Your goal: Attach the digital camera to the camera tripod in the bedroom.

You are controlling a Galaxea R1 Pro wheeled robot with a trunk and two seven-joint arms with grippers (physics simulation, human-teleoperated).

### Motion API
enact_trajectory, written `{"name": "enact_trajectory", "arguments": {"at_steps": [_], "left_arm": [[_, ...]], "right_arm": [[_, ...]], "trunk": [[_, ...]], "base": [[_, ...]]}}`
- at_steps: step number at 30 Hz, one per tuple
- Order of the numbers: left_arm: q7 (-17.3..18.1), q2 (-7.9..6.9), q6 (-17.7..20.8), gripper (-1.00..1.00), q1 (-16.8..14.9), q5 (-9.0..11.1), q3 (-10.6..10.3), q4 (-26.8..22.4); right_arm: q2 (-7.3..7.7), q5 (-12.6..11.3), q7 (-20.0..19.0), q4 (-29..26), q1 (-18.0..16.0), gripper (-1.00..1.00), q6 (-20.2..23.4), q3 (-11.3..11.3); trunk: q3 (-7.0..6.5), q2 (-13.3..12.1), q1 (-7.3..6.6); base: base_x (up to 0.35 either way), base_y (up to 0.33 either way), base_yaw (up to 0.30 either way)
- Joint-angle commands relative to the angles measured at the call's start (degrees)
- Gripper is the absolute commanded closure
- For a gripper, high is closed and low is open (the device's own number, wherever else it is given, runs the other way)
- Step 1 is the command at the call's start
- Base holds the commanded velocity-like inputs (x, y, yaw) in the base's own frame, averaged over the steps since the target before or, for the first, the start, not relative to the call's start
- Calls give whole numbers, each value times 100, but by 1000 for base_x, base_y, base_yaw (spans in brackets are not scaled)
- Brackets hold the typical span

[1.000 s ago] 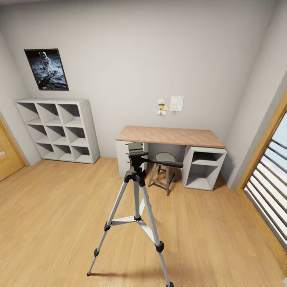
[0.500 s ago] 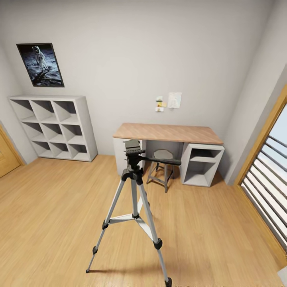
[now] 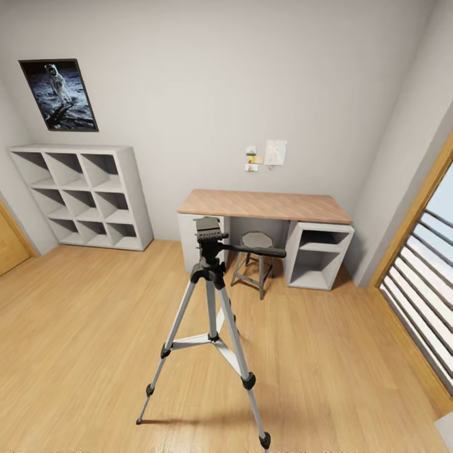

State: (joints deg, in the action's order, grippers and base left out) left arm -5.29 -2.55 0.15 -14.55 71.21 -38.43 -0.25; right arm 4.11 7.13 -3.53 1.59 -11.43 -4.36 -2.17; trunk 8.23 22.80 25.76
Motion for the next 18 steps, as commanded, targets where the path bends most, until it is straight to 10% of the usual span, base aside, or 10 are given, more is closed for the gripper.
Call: {"name": "enact_trajectory", "arguments": {"at_steps": [1, 18], "left_arm": [[-7, 0, 2, 100, -4, 34, -51, -2], [-7, 0, 2, 100, -4, 34, -48, -2]], "right_arm": [[2, 34, -7, 17, -8, -100, -35, -18], [2, 42, -7, 17, -8, -100, -30, -19]], "trunk": [[21, 12, 3], [177, 12, 3]], "base": [[0, 0, 60], [0, 0, 73]]}}
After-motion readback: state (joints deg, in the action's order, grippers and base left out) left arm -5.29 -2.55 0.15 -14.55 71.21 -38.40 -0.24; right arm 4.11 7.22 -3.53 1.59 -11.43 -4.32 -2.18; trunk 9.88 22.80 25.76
